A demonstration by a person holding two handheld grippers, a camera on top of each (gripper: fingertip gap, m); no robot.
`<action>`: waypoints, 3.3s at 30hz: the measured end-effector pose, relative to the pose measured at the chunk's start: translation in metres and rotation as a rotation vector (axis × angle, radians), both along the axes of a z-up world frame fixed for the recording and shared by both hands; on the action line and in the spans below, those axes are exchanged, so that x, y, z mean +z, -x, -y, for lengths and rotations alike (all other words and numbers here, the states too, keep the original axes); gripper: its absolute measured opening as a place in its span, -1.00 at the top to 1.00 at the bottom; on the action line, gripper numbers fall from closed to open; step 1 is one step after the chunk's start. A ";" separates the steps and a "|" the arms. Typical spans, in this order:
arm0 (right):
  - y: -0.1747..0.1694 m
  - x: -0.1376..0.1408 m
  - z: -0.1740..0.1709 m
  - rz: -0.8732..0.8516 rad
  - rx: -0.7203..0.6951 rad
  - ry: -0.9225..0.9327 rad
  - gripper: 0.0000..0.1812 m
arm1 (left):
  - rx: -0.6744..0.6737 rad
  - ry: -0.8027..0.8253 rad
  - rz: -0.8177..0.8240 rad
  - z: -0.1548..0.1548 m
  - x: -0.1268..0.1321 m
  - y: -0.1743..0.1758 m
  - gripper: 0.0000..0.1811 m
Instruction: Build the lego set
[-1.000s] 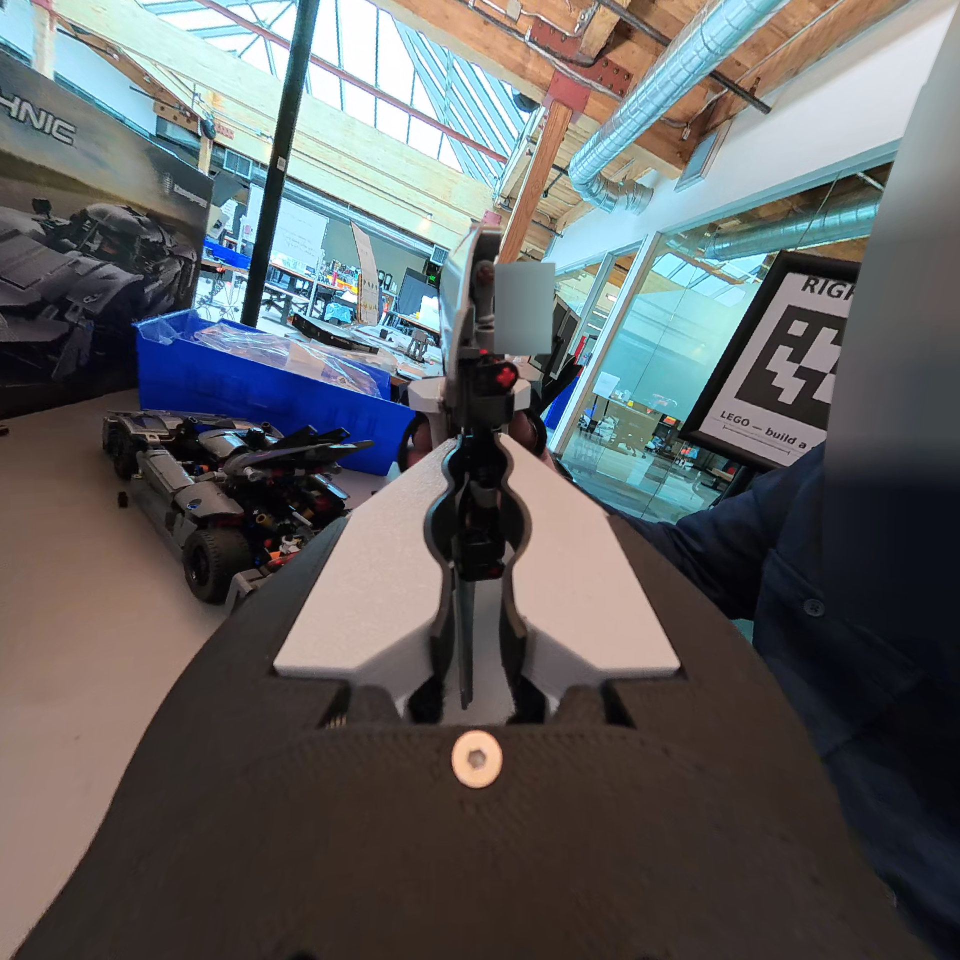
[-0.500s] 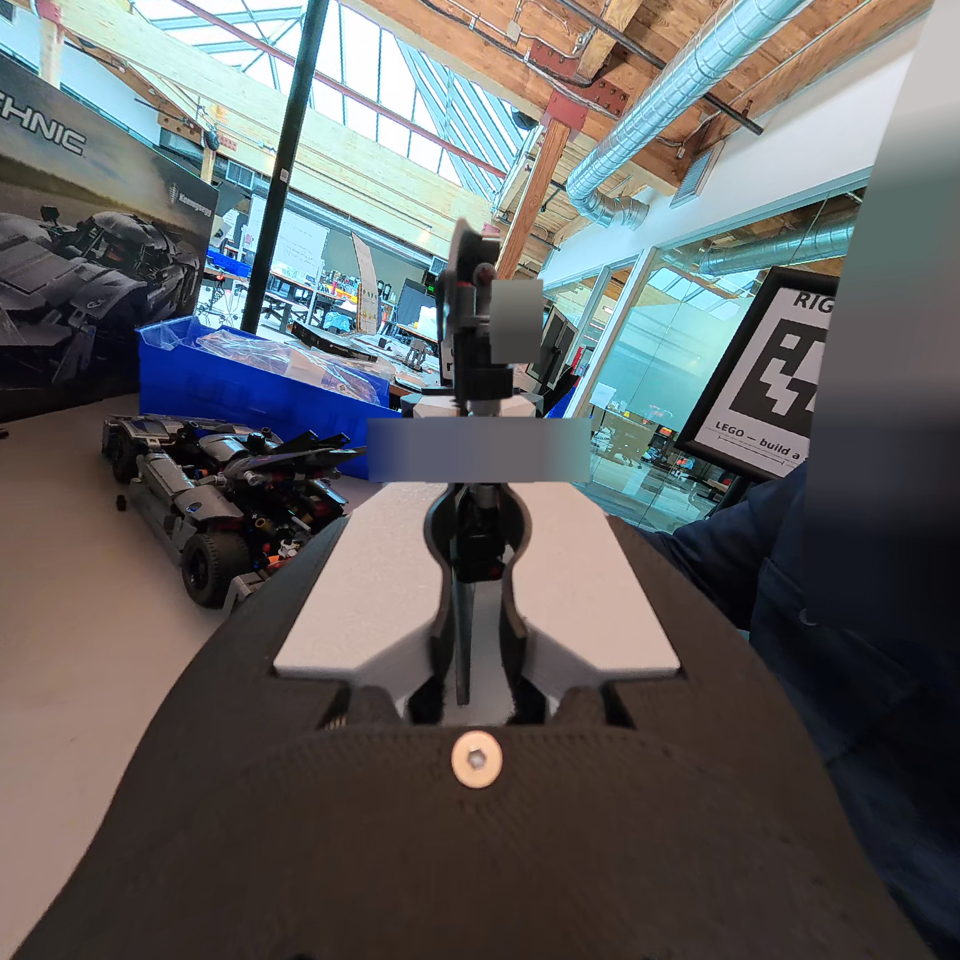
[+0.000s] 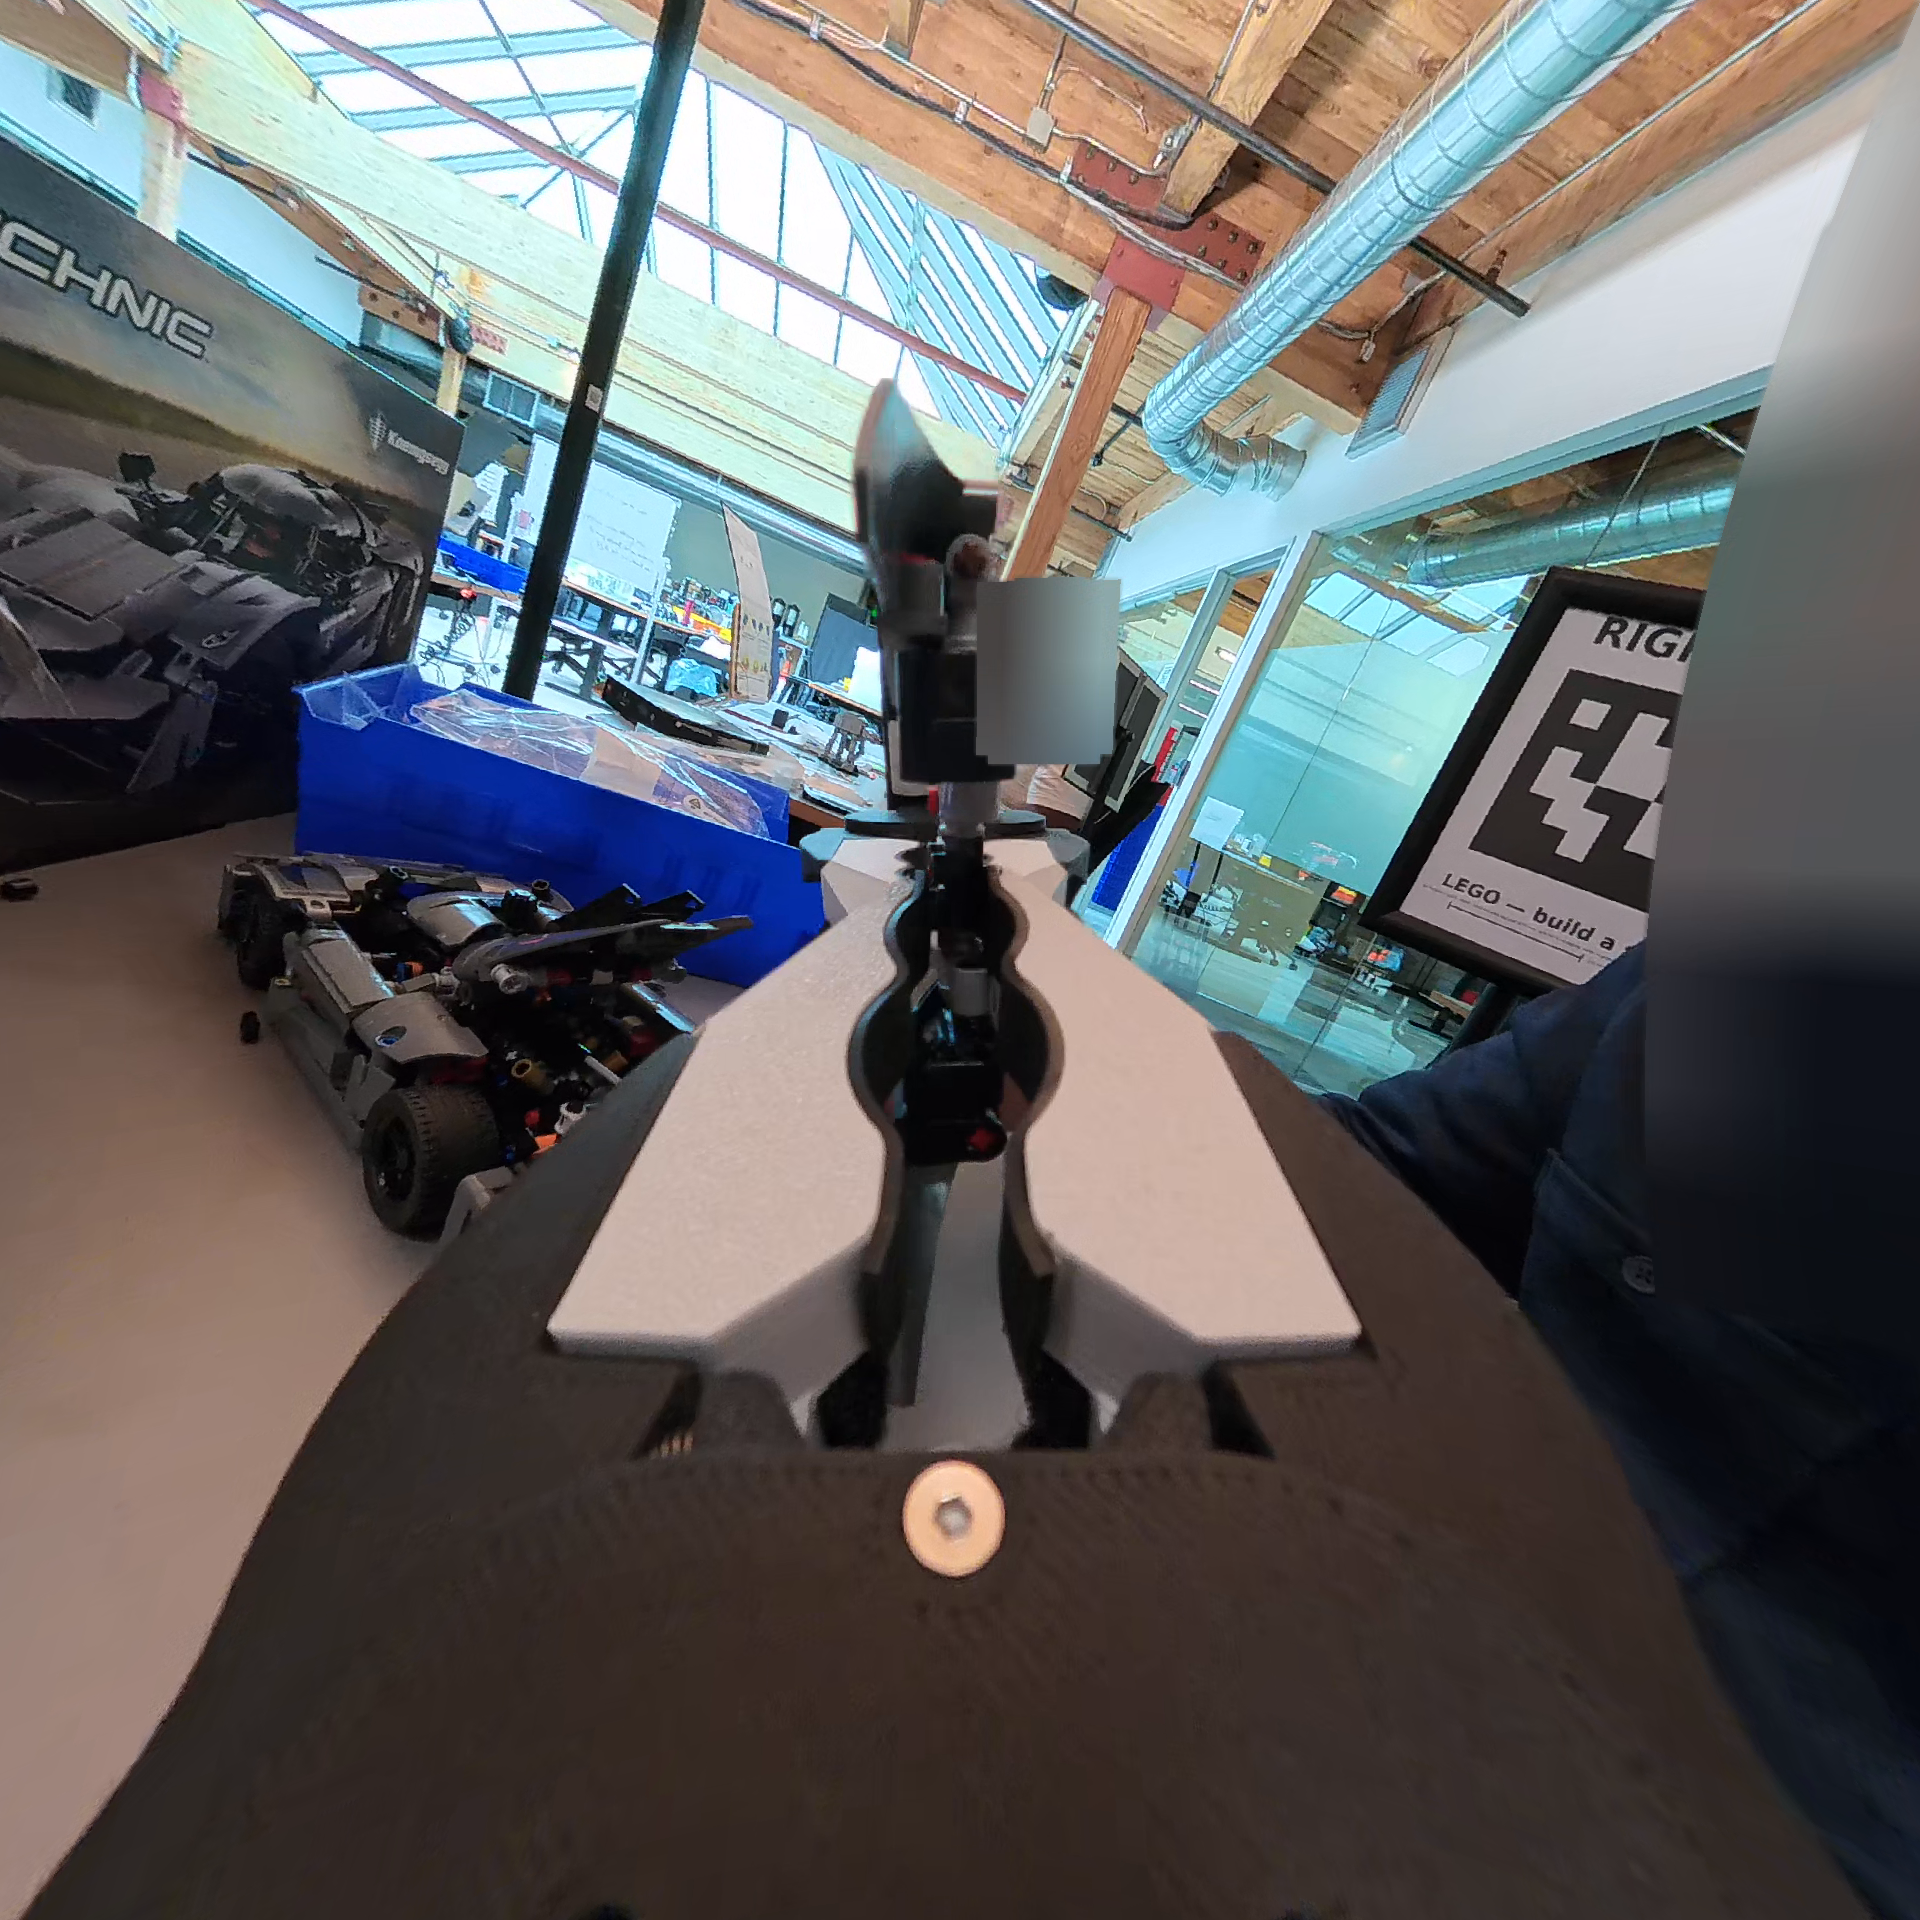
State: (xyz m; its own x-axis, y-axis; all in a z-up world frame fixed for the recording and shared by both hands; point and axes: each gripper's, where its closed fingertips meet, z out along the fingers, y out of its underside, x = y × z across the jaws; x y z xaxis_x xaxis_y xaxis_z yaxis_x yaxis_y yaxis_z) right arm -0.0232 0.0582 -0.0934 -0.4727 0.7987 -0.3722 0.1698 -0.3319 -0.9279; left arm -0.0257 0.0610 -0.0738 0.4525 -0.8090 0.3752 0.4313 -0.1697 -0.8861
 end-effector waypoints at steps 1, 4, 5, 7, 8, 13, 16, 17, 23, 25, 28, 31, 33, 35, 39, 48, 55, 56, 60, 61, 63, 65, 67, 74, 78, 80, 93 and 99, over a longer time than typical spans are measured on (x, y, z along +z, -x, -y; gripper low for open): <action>0.000 0.000 0.000 -0.003 -0.006 -0.005 0.87 | 0.000 0.000 0.004 0.000 0.000 0.000 0.93; 0.001 0.002 -0.003 -0.007 -0.037 -0.022 0.89 | 0.015 -0.003 0.012 -0.001 0.001 0.000 0.93; 0.001 0.002 -0.005 -0.011 -0.052 -0.036 0.90 | 0.019 -0.003 0.013 -0.001 0.001 0.001 0.93; 0.001 0.004 -0.008 -0.019 -0.074 -0.047 0.93 | 0.040 -0.004 0.005 -0.003 0.000 0.001 0.93; 0.001 0.005 -0.009 -0.022 -0.083 -0.050 0.94 | 0.049 -0.006 0.002 -0.004 0.000 0.001 0.93; 0.002 0.005 -0.015 -0.021 -0.161 -0.134 0.94 | 0.084 0.002 0.004 -0.007 -0.002 0.001 0.93; 0.002 0.005 -0.019 -0.022 -0.222 -0.200 0.94 | 0.113 0.004 0.006 -0.010 -0.002 0.001 0.93; 0.003 0.005 -0.020 -0.020 -0.243 -0.222 0.94 | 0.123 0.006 0.010 -0.011 -0.002 0.001 0.93; 0.007 -0.001 -0.035 0.030 -0.472 -0.511 0.95 | 0.203 0.049 0.040 -0.020 -0.007 0.004 0.92; 0.008 -0.002 -0.040 0.059 -0.588 -0.737 0.95 | 0.214 0.074 0.069 -0.024 -0.009 0.005 0.92; 0.009 0.002 -0.042 0.063 -0.700 -0.986 0.94 | 0.210 0.080 0.121 -0.025 -0.006 0.008 0.92; 0.008 0.007 -0.039 0.027 -0.699 -0.996 0.94 | 0.201 0.070 0.118 -0.023 -0.004 0.009 0.93; 0.007 0.011 -0.032 -0.010 -0.619 -0.847 0.94 | 0.168 0.052 0.124 -0.019 0.001 0.009 0.93; 0.003 0.017 -0.025 -0.049 -0.500 -0.622 0.92 | 0.118 0.031 0.121 -0.014 0.006 0.006 0.93; -0.006 0.025 -0.021 -0.076 -0.312 -0.291 0.92 | 0.033 0.024 0.086 -0.010 0.003 -0.004 0.93; -0.011 0.025 -0.008 -0.071 -0.064 0.007 0.90 | -0.009 -0.021 0.067 -0.002 0.009 -0.008 0.93; -0.013 0.027 -0.007 -0.080 -0.019 0.062 0.91 | -0.020 -0.027 0.064 0.000 0.009 -0.010 0.92; -0.013 0.026 -0.008 -0.076 -0.040 0.032 0.91 | -0.015 -0.022 0.063 -0.001 0.009 -0.009 0.92; -0.009 0.022 -0.017 -0.063 -0.177 -0.128 0.91 | 0.021 -0.007 0.041 -0.006 0.005 -0.009 0.93; -0.009 0.021 -0.019 -0.059 -0.215 -0.183 0.92 | 0.037 -0.001 0.034 -0.007 0.004 -0.009 0.93; -0.007 0.019 -0.023 -0.054 -0.296 -0.313 0.92 | 0.056 0.008 0.036 -0.010 0.003 -0.008 0.93; -0.005 0.016 -0.027 -0.041 -0.389 -0.480 0.92 | 0.075 0.024 0.041 -0.013 0.000 -0.007 0.93; -0.003 0.013 -0.031 -0.023 -0.498 -0.694 0.92 | 0.088 0.040 0.049 -0.015 -0.002 -0.006 0.93; 0.004 0.013 -0.035 -0.027 -0.700 -1.167 0.91 | 0.107 0.065 0.089 -0.019 -0.004 0.003 0.93; 0.001 0.014 -0.031 -0.045 -0.545 -0.766 0.89 | 0.102 0.040 0.074 -0.016 0.000 0.002 0.93; -0.001 0.015 -0.027 -0.050 -0.449 -0.562 0.88 | 0.100 0.036 0.074 -0.015 0.000 0.003 0.93; -0.004 0.015 -0.017 -0.029 -0.172 -0.086 0.90 | 0.036 0.009 0.048 -0.009 0.001 -0.006 0.93; -0.006 0.011 -0.012 -0.013 -0.095 -0.043 0.91 | 0.002 0.000 0.034 -0.006 0.002 -0.008 0.93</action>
State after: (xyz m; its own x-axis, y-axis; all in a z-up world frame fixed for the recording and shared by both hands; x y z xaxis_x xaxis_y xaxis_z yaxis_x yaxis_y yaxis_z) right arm -0.0171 0.0701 -0.0823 -0.3987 0.8554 -0.3307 0.1269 -0.3057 -0.9436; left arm -0.0181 0.0666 -0.0721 0.4410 -0.8084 0.3899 0.4613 -0.1684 -0.8711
